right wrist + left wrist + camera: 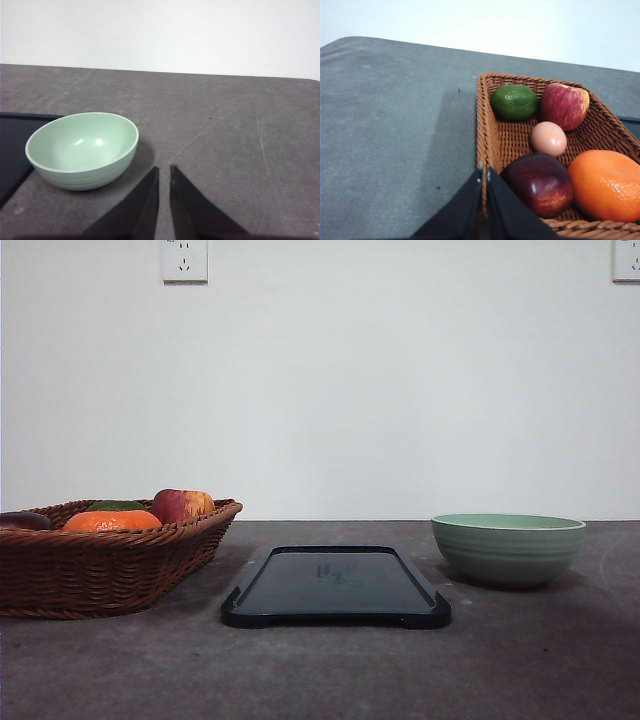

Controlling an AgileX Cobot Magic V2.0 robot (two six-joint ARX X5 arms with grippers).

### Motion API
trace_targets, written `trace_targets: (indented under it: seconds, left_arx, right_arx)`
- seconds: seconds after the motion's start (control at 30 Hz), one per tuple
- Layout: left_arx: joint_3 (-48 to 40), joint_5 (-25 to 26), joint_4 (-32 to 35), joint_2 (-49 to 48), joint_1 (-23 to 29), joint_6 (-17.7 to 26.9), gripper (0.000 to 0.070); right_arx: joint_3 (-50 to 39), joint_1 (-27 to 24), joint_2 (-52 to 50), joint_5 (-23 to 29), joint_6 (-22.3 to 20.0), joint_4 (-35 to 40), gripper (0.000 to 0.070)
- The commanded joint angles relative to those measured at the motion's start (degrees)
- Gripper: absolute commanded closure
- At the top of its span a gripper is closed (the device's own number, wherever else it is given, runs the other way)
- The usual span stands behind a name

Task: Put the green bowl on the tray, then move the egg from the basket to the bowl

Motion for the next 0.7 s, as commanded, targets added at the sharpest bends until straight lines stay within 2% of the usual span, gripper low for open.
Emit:
trace_targets:
  seconds: [0.0, 0.17, 0.37, 0.53, 0.67]
  left_arx:
    - [-1.09, -0.11, 0.96, -0.09, 0.02, 0.39, 0.07]
    - [-1.09, -0.09, 1.91, -0.09, 0.02, -1.83, 0.07]
    - [-1.05, -0.09, 2.47, -0.09, 0.02, -13.52, 0.07]
    - [-1.05, 0.09, 2.43, -0.09, 0.02, -27.44, 0.07]
    - [-1.05, 0.09, 3.99, -0.09, 0.02, -36.85, 0.07]
  right_arx:
    - [-0.24, -0.02, 0.0, 0.0, 0.59, 0.63, 0.0667]
    - [-0.24, -0.02, 0.0, 0.04, 0.57, 2.55, 0.0667]
    - [-0.21, 0.02, 0.0, -0.18, 1.85, 12.16, 0.0667]
    - [-0.17, 0.02, 0.0, -0.78, 10.58, 16.08, 0.0672]
    - [-0.17, 0.02, 0.02, 0.02, 21.11, 14.31, 0.0699]
